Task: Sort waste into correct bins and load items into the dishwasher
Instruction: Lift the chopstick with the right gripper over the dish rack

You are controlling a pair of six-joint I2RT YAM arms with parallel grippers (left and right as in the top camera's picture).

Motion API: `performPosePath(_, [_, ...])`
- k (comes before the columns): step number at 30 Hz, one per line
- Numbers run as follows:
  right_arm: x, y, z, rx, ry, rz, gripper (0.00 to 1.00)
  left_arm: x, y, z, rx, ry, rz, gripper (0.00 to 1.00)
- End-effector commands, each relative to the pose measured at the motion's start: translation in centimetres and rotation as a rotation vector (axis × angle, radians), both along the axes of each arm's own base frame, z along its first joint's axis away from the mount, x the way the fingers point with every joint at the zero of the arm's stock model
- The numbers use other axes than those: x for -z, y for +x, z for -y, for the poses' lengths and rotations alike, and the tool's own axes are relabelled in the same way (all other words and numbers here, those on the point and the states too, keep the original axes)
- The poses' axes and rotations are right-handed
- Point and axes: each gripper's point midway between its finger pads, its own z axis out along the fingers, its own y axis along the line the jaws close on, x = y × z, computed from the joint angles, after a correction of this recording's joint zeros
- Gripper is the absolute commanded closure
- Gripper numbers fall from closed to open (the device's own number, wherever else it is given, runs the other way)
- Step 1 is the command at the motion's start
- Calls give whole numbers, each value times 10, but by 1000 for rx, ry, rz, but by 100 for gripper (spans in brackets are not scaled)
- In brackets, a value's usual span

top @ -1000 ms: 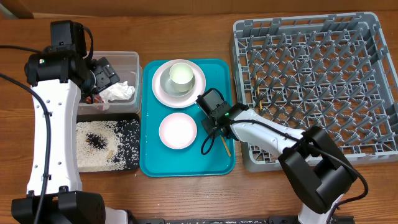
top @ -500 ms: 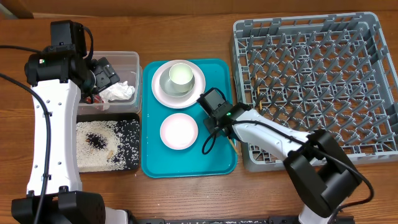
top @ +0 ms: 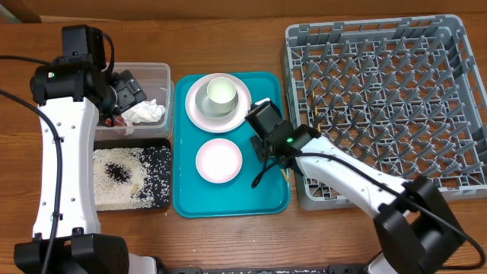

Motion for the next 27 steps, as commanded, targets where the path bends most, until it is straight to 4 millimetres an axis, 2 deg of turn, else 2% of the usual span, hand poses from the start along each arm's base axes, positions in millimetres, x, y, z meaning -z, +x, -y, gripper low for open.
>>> performPosePath(1, [-29,6,2,30,40,72,96,-3,3,-3,1,10,8,0])
performPosePath(10, [-61,22,25,129,14,197,96,-3,3,-3,1,10,7,0])
performPosePath(15, [-76,36,49,200,44,213,96,-3,3,-3,1,10,8,0])
performPosePath(22, [-75,52,82,252,140,138,96,-3,3,-3,1,10,7,0])
performPosePath(27, [-74,59,104,230,121,129,96,-3,3,-3,1,10,7,0])
